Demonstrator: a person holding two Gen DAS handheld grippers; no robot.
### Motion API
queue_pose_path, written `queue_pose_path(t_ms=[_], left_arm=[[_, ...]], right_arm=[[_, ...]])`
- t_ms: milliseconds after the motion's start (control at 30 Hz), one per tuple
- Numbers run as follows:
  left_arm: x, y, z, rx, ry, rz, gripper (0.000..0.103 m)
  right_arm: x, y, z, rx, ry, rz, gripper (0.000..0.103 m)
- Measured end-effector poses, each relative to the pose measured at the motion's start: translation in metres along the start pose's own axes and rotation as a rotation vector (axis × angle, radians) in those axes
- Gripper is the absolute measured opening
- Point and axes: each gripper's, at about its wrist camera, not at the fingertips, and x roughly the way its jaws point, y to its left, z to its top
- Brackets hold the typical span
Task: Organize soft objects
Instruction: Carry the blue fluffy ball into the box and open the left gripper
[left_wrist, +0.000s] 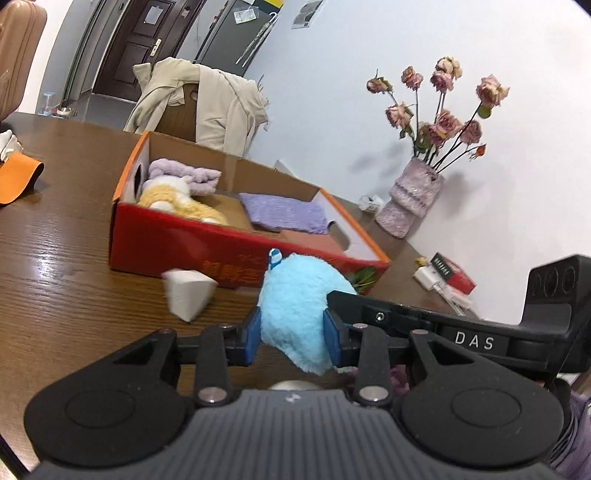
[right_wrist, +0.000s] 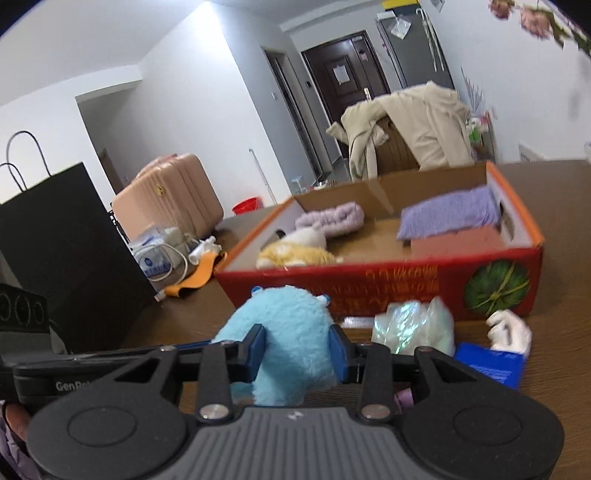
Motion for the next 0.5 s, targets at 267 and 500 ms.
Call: queue_pose_path(t_ms=[267,500], left_arm=[[-0.022,-0.040,0.015,0.059,-0.065,-0.027,0.035],[0.031,-0.021,0.090,0.006,-0.018,-0.032,0.035]], right_arm=[[-0.045,0.006,0.018,-0.027,-0.098,-0.001,0.036],[0.001,-0.016,0.090,-0.078,-0.058,-0.018,0.036]])
